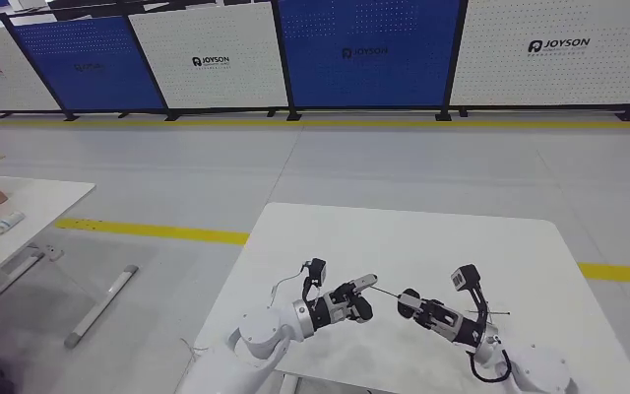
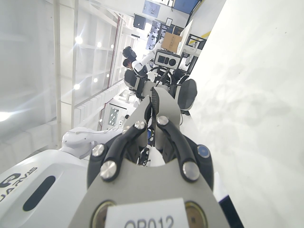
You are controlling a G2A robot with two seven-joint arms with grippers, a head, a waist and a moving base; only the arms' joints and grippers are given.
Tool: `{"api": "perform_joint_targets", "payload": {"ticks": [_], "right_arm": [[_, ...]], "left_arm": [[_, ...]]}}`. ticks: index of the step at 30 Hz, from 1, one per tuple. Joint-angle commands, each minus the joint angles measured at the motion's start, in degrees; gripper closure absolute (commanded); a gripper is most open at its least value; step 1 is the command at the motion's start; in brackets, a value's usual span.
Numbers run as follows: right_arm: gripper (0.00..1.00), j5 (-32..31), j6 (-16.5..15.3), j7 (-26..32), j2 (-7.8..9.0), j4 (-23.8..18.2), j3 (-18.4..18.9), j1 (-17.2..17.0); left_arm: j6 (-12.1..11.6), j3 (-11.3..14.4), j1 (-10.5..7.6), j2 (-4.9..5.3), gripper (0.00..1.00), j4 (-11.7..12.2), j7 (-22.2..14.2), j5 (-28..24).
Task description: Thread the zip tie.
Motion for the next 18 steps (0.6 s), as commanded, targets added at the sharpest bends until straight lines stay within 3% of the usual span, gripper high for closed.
{"api": "perform_joint_targets", "payload": {"ticks": [1, 10, 13, 16, 18], "right_arm": [[1.0, -0.01, 0.0, 0.0, 0.0, 0.0, 0.0, 0.0], [1.0, -0.01, 0.0, 0.0, 0.0, 0.0, 0.0, 0.0], [1.0, -0.01, 0.0, 0.0, 0.0, 0.0, 0.0, 0.0], [1.0, -0.01, 0.0, 0.0, 0.0, 0.0, 0.0, 0.0], [1.0, -0.01, 0.0, 0.0, 0.0, 0.0, 0.0, 0.0]], "left_arm": [[-0.01, -0.02, 0.01, 0.01, 0.0, -0.02, -0.05, 0.02], [-0.05, 0.05, 0.0, -0.01, 0.0, -0.05, 0.12, 0.05], [-0.42, 1.84, -0.99, -0.38, 0.0, 0.0, 1.77, -0.14], [0.07, 3.41, -2.39, -0.89, 0.0, 1.04, 6.27, 0.35], [0.07, 3.41, -2.39, -0.89, 0.0, 1.04, 6.27, 0.35]]}}
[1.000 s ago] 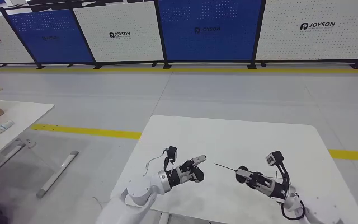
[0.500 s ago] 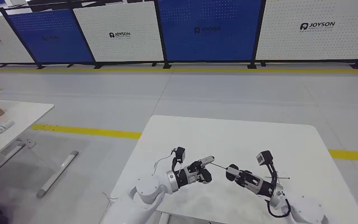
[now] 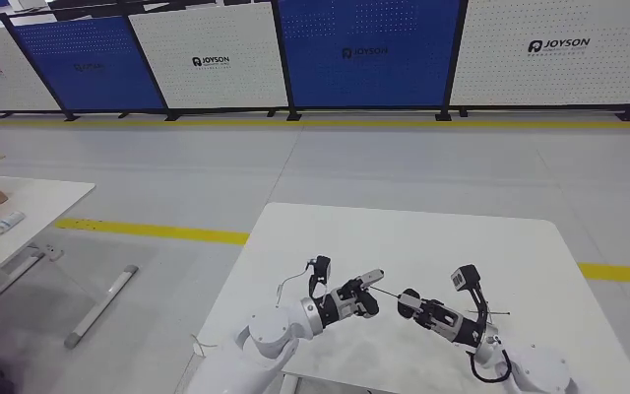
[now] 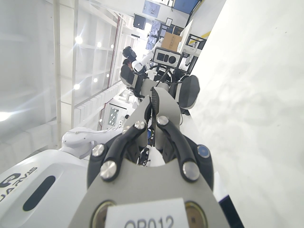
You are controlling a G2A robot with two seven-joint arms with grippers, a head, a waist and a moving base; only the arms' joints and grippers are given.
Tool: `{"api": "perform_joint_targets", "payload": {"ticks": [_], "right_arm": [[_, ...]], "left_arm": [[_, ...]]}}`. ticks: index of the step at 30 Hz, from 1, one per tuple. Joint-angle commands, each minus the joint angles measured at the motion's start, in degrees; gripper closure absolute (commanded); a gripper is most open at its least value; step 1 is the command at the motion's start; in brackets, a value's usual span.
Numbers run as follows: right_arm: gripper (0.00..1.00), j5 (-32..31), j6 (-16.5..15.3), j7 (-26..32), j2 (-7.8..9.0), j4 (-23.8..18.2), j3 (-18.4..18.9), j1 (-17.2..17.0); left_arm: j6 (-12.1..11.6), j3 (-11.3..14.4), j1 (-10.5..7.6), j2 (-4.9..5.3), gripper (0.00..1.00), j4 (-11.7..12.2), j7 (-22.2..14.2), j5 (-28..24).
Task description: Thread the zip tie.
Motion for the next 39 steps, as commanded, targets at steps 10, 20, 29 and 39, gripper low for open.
{"api": "perform_joint_targets", "payload": {"ticks": [10, 20, 29, 39], "right_arm": [[1.0, -1.5, 1.58, -1.36, -0.26, -0.85, -0.26, -0.29], [1.0, -1.33, 1.81, -1.84, -0.5, -1.11, -0.05, -0.4], [1.0, -1.33, 1.81, -1.84, -0.5, -1.11, -0.05, -0.4], [1.0, -1.33, 1.81, -1.84, -0.5, -1.11, -0.05, -0.4]], "left_arm": [[-0.69, 0.32, -0.1, -0.02, 0.0, 0.21, 0.45, 0.68], [-2.28, 1.04, 0.28, -0.12, 0.0, 0.13, 1.96, 1.42], [-5.06, 1.02, 0.03, 0.02, 0.09, 1.11, 0.61, 1.74], [-5.15, 0.71, 0.19, 0.34, 0.78, 0.92, -2.02, 0.6]]}}
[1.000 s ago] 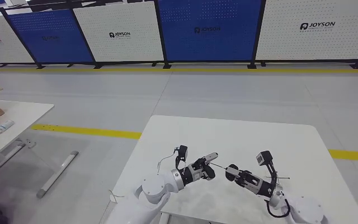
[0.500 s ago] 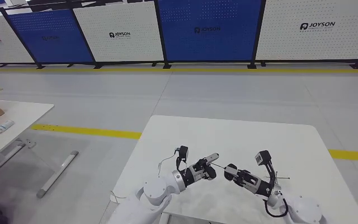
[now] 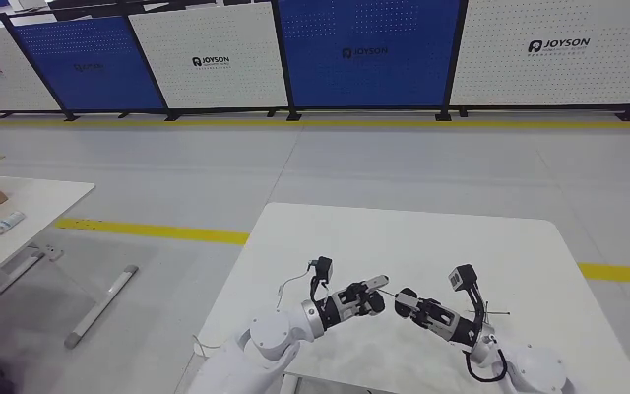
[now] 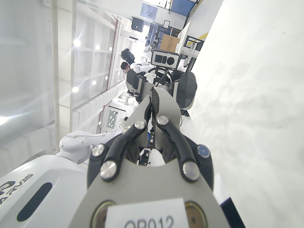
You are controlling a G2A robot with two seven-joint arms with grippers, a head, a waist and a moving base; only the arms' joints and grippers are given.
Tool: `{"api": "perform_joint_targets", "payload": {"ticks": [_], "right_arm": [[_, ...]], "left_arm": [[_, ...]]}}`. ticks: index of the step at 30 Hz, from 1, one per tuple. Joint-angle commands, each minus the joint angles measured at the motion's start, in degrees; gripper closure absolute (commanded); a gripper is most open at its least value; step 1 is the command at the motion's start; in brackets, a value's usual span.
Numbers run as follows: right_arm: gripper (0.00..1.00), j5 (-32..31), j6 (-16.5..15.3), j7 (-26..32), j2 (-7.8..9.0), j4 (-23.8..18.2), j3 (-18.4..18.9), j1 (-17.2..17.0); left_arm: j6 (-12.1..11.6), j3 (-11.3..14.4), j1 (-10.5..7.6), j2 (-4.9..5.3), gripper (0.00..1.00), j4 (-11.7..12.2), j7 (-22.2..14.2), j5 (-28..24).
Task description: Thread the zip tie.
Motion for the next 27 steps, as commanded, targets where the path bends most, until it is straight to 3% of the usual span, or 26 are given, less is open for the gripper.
{"api": "perform_joint_targets", "payload": {"ticks": [1, 4, 8, 15, 18, 21, 23, 25, 27], "right_arm": [[1.0, 0.0, 0.0, 0.0, 0.0, 0.0, 0.0, 0.0], [1.0, 0.0, 0.0, 0.0, 0.0, 0.0, 0.0, 0.0], [1.0, 0.0, 0.0, 0.0, 0.0, 0.0, 0.0, 0.0], [1.0, 0.0, 0.0, 0.0, 0.0, 0.0, 0.0, 0.0], [1.0, 0.0, 0.0, 0.0, 0.0, 0.0, 0.0, 0.0], [1.0, 0.0, 0.0, 0.0, 0.0, 0.0, 0.0, 0.0], [1.0, 0.0, 0.0, 0.0, 0.0, 0.0, 0.0, 0.0], [1.0, 0.0, 0.0, 0.0, 0.0, 0.0, 0.0, 0.0], [1.0, 0.0, 0.0, 0.0, 0.0, 0.0, 0.0, 0.0]], "left_arm": [[-0.24, -0.16, -0.03, 0.07, 0.8, 0.05, -0.87, -0.66], [-0.64, -0.38, 0.03, 0.16, 0.78, 0.04, -1.48, -1.23], [-1.16, -0.43, 0.17, 0.25, 0.63, -0.21, -1.85, -1.48], [-1.63, -0.38, 0.25, 0.42, 0.71, -0.36, -2.22, -1.17], [-1.82, -0.3, 0.35, 0.48, 0.8, -0.49, -2.2, -0.94], [-1.87, -0.18, 0.31, 0.5, 0.83, -0.51, -2.03, -0.96], [-1.92, -0.07, 0.21, 0.5, 0.95, -0.43, -1.92, -1.04], [-1.98, 0.06, 0.1, 0.5, 1.0, -0.31, -1.93, -1.14], [-2.11, 0.18, 0.0, 0.51, 1.0, -0.22, -1.97, -1.18]]}}
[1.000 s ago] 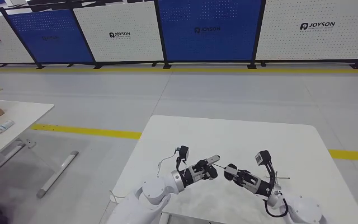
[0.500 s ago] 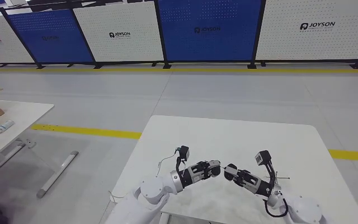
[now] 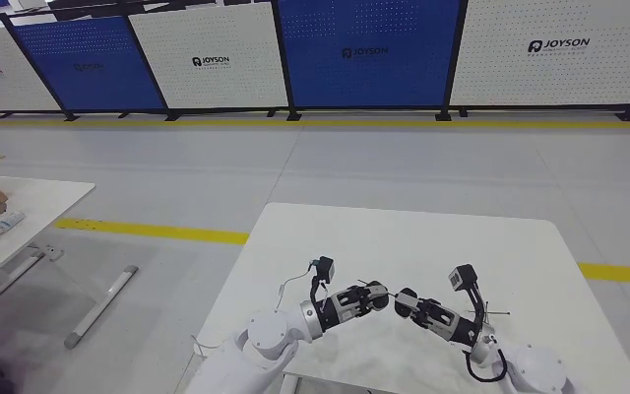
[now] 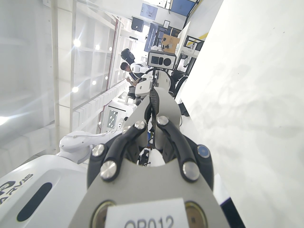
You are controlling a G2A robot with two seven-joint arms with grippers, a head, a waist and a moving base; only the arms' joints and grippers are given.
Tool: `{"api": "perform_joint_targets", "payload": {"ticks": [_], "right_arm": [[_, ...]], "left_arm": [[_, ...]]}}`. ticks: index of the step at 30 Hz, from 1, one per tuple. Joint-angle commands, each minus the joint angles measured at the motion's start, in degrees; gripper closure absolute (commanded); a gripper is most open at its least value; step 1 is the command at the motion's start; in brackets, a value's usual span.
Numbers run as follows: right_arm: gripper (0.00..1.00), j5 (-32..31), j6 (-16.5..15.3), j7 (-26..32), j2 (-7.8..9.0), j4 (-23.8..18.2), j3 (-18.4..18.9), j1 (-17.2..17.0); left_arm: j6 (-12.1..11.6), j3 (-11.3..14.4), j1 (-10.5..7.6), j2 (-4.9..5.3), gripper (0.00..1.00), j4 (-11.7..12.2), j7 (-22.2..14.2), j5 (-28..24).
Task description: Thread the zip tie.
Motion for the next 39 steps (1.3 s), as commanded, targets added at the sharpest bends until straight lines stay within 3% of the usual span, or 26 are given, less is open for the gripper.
{"api": "perform_joint_targets", "payload": {"ticks": [1, 9, 10, 11, 12, 20, 26, 29, 39], "right_arm": [[1.0, 0.0, 0.0, 0.0, 0.0, 0.0, 0.0, 0.0], [1.0, -0.01, 0.07, -0.21, -0.02, -0.05, 0.0, -0.07], [0.71, -0.08, 0.29, -0.68, -0.07, -0.39, -0.02, -0.28], [0.54, -0.16, 0.48, -0.85, -0.1, -0.67, 0.09, -0.47], [0.02, -0.14, 0.61, -0.79, -0.11, -0.78, 0.24, -0.58], [0.0, 1.36, 0.87, -0.03, 0.1, -1.05, 3.04, -1.99], [0.0, 3.03, -0.85, 0.73, 0.72, -1.69, 7.16, -4.86], [0.0, 3.51, -0.7, 1.86, 1.06, -2.33, 8.9, -6.63], [0.0, 3.51, -0.7, 1.86, 1.06, -2.33, 8.9, -6.63]], "left_arm": [[-0.13, 0.14, -0.08, 0.01, 1.0, 0.06, -0.06, -0.04], [-0.46, 0.52, -0.14, 0.09, 1.0, 0.03, 0.29, 0.64], [-0.48, 0.53, -0.13, 0.1, 1.0, 0.03, 0.34, 0.7], [-0.53, 0.54, -0.08, 0.13, 1.0, 0.01, 0.41, 0.79], [-0.57, 0.53, -0.03, 0.15, 1.0, -0.02, 0.46, 0.87], [-0.29, -0.28, -0.15, 0.26, 1.0, 0.44, 1.61, -0.32], [-0.04, -2.16, 1.44, 0.76, 1.0, -0.48, 3.05, 1.0], [-0.83, -2.57, 2.71, 0.8, 1.0, -0.86, 8.02, 3.9], [-0.38, -2.16, 2.84, 0.69, 1.0, -0.75, 9.01, 3.85]]}}
